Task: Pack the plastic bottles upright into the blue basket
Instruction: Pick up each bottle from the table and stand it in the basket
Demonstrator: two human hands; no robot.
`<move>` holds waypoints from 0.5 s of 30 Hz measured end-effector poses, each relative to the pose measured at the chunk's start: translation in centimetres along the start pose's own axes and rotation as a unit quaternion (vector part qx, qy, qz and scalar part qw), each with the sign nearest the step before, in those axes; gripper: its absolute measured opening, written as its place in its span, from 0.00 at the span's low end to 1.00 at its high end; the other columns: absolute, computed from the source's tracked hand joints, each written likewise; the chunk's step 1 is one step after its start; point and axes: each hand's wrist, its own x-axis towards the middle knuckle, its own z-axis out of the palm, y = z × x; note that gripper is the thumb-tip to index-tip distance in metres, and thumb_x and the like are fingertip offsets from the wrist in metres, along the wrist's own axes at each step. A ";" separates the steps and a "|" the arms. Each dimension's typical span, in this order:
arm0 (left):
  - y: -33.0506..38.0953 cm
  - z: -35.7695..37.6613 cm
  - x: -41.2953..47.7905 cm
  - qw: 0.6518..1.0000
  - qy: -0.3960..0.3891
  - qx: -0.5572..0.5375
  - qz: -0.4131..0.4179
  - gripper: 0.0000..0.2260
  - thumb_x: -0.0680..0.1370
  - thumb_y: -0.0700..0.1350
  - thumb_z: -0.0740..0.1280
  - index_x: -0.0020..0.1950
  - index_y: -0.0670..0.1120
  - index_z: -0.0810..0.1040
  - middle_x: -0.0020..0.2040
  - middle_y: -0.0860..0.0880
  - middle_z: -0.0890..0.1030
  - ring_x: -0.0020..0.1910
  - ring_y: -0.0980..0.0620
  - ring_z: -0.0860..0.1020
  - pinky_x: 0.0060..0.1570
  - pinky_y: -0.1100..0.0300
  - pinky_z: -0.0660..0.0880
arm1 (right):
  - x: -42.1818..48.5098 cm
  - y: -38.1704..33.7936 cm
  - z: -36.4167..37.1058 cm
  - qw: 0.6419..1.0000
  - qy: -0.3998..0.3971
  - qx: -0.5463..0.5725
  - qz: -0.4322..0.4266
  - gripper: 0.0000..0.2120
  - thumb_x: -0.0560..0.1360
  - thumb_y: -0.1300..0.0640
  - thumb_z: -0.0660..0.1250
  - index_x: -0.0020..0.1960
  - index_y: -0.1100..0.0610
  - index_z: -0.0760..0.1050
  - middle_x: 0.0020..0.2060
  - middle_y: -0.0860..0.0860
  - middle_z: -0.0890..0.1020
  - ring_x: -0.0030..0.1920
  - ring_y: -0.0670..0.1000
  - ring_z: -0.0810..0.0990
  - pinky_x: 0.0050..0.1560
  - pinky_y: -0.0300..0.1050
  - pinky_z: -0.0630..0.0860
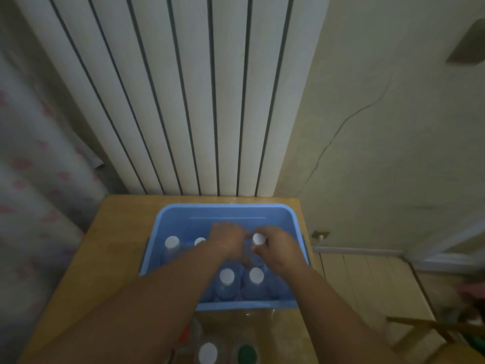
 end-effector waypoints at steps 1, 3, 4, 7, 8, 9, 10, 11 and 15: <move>0.0 0.2 0.2 1.000 -0.007 0.008 -0.003 0.29 0.66 0.65 0.74 0.64 0.61 0.73 0.60 0.50 0.78 0.62 0.45 0.75 0.61 0.50 0.69 | 0.1 0.0 0.1 1.000 -0.009 -0.013 0.000 0.12 0.72 0.55 0.69 0.55 0.50 0.78 0.51 0.50 0.82 0.52 0.53 0.80 0.49 0.45 0.76; 0.1 0.5 0.2 0.999 -0.024 0.022 -0.010 0.31 0.66 0.65 0.74 0.67 0.60 0.72 0.63 0.49 0.77 0.64 0.44 0.72 0.63 0.48 0.66 | 0.2 0.1 0.5 0.999 -0.023 -0.027 0.005 0.12 0.72 0.54 0.70 0.56 0.50 0.78 0.50 0.50 0.81 0.51 0.53 0.80 0.47 0.45 0.75; 0.2 0.5 0.2 0.999 -0.029 0.032 -0.014 0.31 0.67 0.65 0.74 0.68 0.59 0.72 0.63 0.49 0.77 0.64 0.44 0.72 0.63 0.48 0.65 | 0.3 0.1 0.7 0.999 -0.028 -0.031 0.008 0.12 0.72 0.54 0.69 0.55 0.50 0.78 0.50 0.51 0.81 0.51 0.53 0.80 0.47 0.45 0.75; 0.4 0.6 0.1 0.998 -0.022 0.052 -0.024 0.29 0.68 0.64 0.74 0.65 0.57 0.74 0.62 0.49 0.78 0.63 0.45 0.74 0.62 0.49 0.67 | 0.5 0.2 1.0 0.999 -0.037 -0.029 0.006 0.09 0.72 0.54 0.68 0.52 0.49 0.78 0.48 0.51 0.82 0.49 0.53 0.79 0.45 0.45 0.73; 0.4 0.7 0.1 0.998 -0.014 0.055 -0.026 0.28 0.68 0.65 0.74 0.64 0.57 0.75 0.61 0.49 0.78 0.62 0.45 0.74 0.62 0.50 0.67 | 0.4 0.1 1.1 0.999 -0.040 -0.029 0.004 0.09 0.72 0.54 0.67 0.52 0.49 0.78 0.48 0.51 0.82 0.49 0.53 0.79 0.44 0.45 0.72; 0.3 0.8 0.0 0.998 -0.007 0.055 -0.030 0.27 0.67 0.66 0.74 0.63 0.57 0.76 0.61 0.49 0.78 0.62 0.45 0.75 0.61 0.50 0.68 | 0.4 0.0 1.2 0.999 -0.040 -0.029 0.001 0.09 0.72 0.54 0.67 0.52 0.49 0.78 0.48 0.51 0.82 0.49 0.53 0.79 0.45 0.45 0.72; 0.2 0.9 -0.1 0.998 -0.002 0.054 -0.032 0.26 0.68 0.66 0.73 0.62 0.58 0.76 0.60 0.50 0.79 0.62 0.45 0.75 0.61 0.51 0.67 | 0.4 0.0 1.2 0.999 -0.040 -0.029 0.000 0.08 0.72 0.54 0.67 0.52 0.49 0.78 0.48 0.51 0.82 0.49 0.53 0.80 0.45 0.45 0.73; 0.1 0.9 -0.3 0.998 0.001 0.054 -0.033 0.25 0.69 0.65 0.73 0.62 0.59 0.76 0.61 0.50 0.78 0.62 0.46 0.75 0.61 0.51 0.67 | 0.3 0.0 1.2 0.999 -0.040 -0.030 -0.002 0.08 0.73 0.53 0.67 0.52 0.49 0.78 0.49 0.51 0.82 0.50 0.53 0.80 0.47 0.46 0.74; -0.1 0.8 -1.2 0.998 0.011 0.060 -0.031 0.24 0.71 0.62 0.72 0.66 0.61 0.74 0.62 0.51 0.78 0.63 0.46 0.74 0.61 0.51 0.67 | -0.3 -0.3 0.9 0.998 -0.046 -0.045 -0.007 0.18 0.74 0.54 0.67 0.64 0.52 0.74 0.60 0.53 0.78 0.61 0.55 0.76 0.59 0.47 0.72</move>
